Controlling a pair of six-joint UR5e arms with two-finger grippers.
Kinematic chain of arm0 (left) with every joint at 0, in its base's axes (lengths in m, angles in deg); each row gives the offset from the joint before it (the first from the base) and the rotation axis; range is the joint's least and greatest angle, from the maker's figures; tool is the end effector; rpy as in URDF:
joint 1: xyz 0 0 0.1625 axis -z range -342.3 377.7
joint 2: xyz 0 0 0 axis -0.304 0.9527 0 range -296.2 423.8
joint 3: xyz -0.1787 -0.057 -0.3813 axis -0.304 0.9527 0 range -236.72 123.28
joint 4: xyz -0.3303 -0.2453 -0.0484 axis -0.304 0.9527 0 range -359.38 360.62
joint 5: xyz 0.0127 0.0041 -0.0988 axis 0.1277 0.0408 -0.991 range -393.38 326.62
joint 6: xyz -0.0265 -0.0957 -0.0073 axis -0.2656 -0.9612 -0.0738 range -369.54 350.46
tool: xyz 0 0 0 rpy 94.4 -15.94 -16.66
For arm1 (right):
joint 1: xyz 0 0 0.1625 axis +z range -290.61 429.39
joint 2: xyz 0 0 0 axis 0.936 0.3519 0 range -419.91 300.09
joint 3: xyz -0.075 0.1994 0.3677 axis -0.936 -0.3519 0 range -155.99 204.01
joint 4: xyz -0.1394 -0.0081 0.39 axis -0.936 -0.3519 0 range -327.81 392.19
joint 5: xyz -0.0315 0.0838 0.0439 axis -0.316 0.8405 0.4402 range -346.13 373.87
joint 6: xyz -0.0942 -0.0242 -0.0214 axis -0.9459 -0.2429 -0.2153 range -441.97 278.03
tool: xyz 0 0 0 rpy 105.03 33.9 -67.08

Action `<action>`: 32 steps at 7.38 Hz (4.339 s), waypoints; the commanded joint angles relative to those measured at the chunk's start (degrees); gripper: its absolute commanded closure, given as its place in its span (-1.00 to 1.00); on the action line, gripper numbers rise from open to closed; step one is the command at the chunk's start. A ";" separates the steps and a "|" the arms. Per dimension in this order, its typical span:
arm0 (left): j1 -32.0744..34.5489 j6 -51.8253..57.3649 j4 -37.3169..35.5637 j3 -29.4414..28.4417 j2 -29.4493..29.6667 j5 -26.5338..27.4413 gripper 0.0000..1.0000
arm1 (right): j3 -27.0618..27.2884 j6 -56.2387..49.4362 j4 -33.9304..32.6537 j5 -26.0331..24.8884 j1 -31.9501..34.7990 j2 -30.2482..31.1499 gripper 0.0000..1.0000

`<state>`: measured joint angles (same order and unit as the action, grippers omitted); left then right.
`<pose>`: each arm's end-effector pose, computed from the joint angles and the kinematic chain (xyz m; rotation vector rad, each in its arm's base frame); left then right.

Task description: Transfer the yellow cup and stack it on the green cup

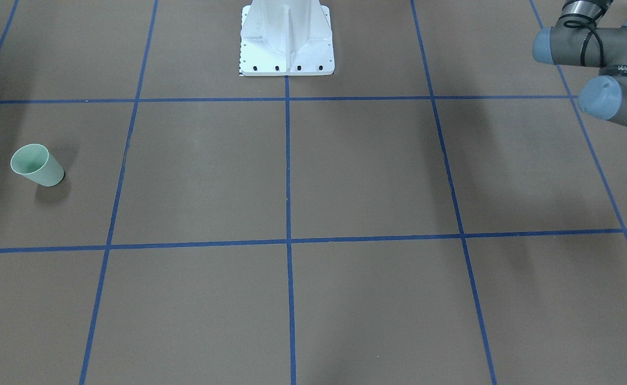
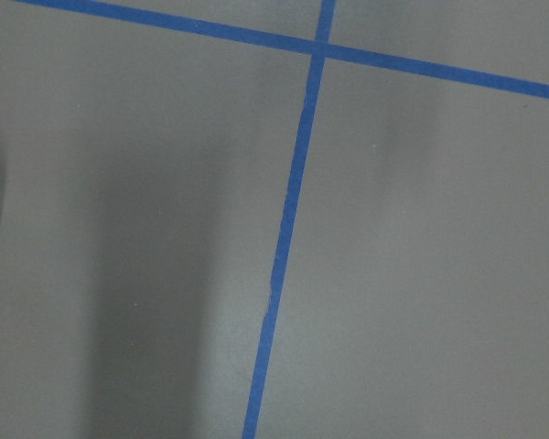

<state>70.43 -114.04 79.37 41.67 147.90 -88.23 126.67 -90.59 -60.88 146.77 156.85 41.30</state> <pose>0.1113 -0.4610 0.6638 0.5581 -0.3586 -1.0858 0.0474 -0.4096 0.6452 0.0127 -0.7501 -0.1752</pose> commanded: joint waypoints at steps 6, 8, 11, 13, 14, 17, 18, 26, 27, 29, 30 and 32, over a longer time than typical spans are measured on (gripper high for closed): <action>2.37 38.88 42.11 -0.48 4.32 -0.08 1.00 | 0.00 0.19 0.09 0.00 -0.09 -0.05 -0.99; 2.37 48.39 54.79 -0.66 4.41 -0.26 1.00 | 0.00 0.19 0.09 0.00 -0.09 -0.14 -1.00; 2.02 49.40 68.06 0.13 4.50 -6.20 1.00 | 0.08 0.19 0.17 0.00 0.00 -0.14 -1.00; 1.58 56.47 72.31 0.31 6.51 -11.75 1.00 | 0.26 0.19 0.17 0.00 0.00 -0.14 -1.00; -0.34 61.65 77.47 0.22 7.04 -15.08 1.00 | 0.35 0.19 0.17 0.00 0.00 -0.14 -1.00; -8.50 65.13 82.35 0.22 9.85 -15.90 1.00 | 0.61 0.19 0.17 0.00 0.00 -0.14 -0.99; -10.96 67.57 82.62 0.31 11.34 -16.16 1.00 | 0.70 0.19 0.26 1.74 0.00 -0.14 -1.00; -22.32 85.83 87.17 2.42 26.02 -50.75 1.00 | -0.10 3.76 15.20 5.97 0.17 -1.54 -0.99; -22.50 88.14 87.71 2.42 26.82 -55.76 1.00 | -0.09 4.92 15.03 6.15 0.17 -2.07 -0.99; -22.59 93.08 88.50 2.77 27.96 -58.44 1.00 | 1.65 10.36 15.20 10.18 0.17 -3.55 -0.99; -22.59 92.56 88.51 2.94 28.14 -58.36 1.00 | 3.32 10.73 15.20 10.72 0.17 -4.18 -1.00; -23.11 92.47 88.33 2.33 28.14 -57.83 1.00 | 6.22 16.04 14.85 13.77 -1.04 -6.55 -0.99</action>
<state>47.67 -21.58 167.78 44.25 176.02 -146.21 131.00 -78.56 -46.00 158.18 156.69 35.96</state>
